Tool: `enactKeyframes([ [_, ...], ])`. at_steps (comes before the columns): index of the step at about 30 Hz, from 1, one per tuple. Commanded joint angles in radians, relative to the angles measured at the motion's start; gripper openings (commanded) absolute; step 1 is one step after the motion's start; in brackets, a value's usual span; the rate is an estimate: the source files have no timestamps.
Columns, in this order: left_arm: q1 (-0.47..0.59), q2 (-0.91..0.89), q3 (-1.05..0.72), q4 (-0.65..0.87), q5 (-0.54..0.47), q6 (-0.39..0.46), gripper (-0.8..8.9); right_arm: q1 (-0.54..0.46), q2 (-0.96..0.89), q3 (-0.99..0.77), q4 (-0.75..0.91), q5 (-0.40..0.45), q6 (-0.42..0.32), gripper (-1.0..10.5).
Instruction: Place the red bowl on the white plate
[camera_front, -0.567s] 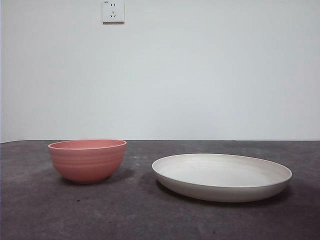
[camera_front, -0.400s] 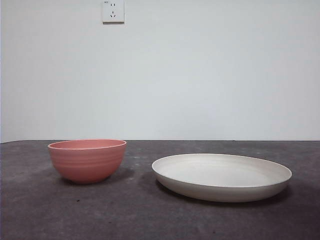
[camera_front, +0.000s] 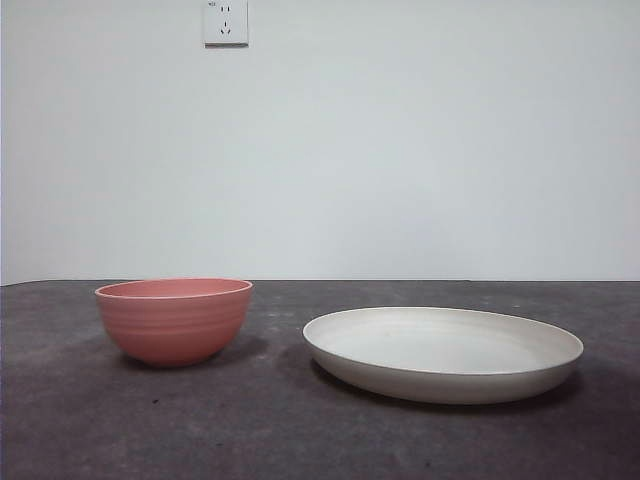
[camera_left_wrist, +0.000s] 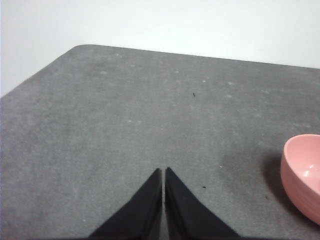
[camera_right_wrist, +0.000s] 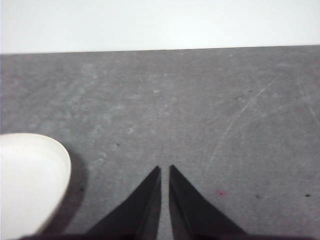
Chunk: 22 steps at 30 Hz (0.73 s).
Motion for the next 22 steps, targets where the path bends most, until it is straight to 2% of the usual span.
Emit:
enactKeyframes([
  [1, 0.000, 0.018, 0.051, -0.028, -0.005, -0.066, 0.10, 0.000, -0.002, 0.026, 0.002, -0.003, 0.137, 0.1],
  [3, -0.002, 0.041, 0.099, -0.026, -0.004, -0.072, 0.10, 0.000, -0.002, 0.050, -0.001, -0.003, 0.183, 0.1],
  [9, -0.003, 0.172, 0.291, -0.032, 0.011, -0.097, 0.11, 0.000, 0.024, 0.174, -0.023, -0.003, 0.241, 0.1],
  [16, -0.003, 0.360, 0.586, -0.179, 0.118, -0.095, 0.10, 0.000, 0.142, 0.419, -0.183, -0.005, 0.238, 0.1],
  [20, -0.003, 0.436, 0.729, -0.288, 0.167, -0.095, 0.10, 0.000, 0.219, 0.557, -0.280, -0.049, 0.232, 0.1],
  [22, -0.003, 0.468, 0.792, -0.347, 0.194, -0.092, 0.10, 0.000, 0.259, 0.619, -0.332, -0.086, 0.205, 0.1],
])
